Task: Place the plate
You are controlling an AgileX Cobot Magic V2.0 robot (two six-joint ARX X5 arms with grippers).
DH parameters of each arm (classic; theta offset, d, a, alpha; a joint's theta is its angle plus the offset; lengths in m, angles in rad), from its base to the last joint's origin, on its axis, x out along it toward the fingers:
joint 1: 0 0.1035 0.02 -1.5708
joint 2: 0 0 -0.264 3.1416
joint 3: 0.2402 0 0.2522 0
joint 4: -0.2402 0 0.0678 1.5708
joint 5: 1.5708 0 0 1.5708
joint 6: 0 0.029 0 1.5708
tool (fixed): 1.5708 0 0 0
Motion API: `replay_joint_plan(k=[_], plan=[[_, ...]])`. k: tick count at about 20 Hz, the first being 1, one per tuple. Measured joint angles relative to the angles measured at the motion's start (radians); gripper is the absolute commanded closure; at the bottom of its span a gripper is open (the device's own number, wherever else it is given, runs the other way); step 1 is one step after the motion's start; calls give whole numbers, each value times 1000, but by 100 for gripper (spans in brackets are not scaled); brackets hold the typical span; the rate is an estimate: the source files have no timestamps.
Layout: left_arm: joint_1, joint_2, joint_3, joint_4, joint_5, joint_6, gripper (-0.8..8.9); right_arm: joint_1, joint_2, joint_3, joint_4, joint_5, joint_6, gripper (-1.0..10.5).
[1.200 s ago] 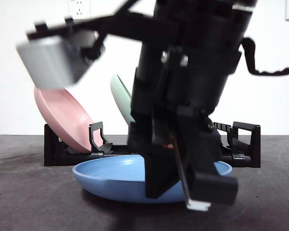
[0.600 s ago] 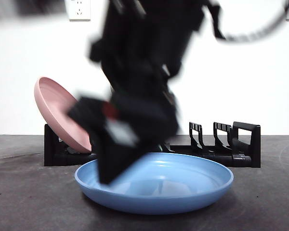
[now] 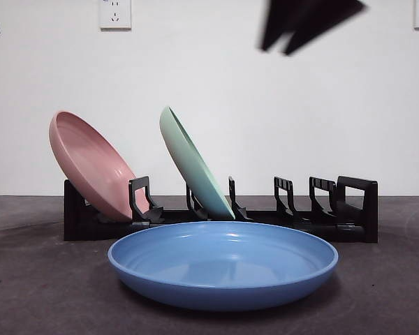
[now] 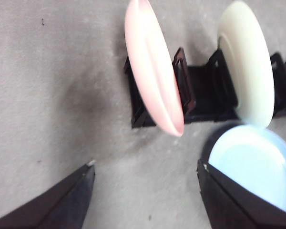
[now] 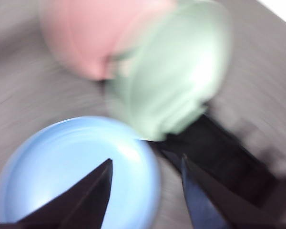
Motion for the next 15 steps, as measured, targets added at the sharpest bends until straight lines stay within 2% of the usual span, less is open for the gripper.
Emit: replay_joint_plan(k=[2,4,6,9,12,15], plan=[[-13,30,1,52,0,-36,449,-170,-5,0,-2,-85,22,723],[-40,94,21,84,0,-67,446,-291,-5,0,-28,-114,32,723],[-82,191,94,74,-30,-77,446,-365,-5,0,-51,-123,37,723],[-142,348,261,23,-150,-57,446,-403,-5,0,-70,-164,40,723],[-191,514,447,-53,-271,-24,446,-407,-5,0,-70,-167,40,723],[-204,656,574,-133,-334,-13,446,-408,-5,0,-70,-167,40,723]])
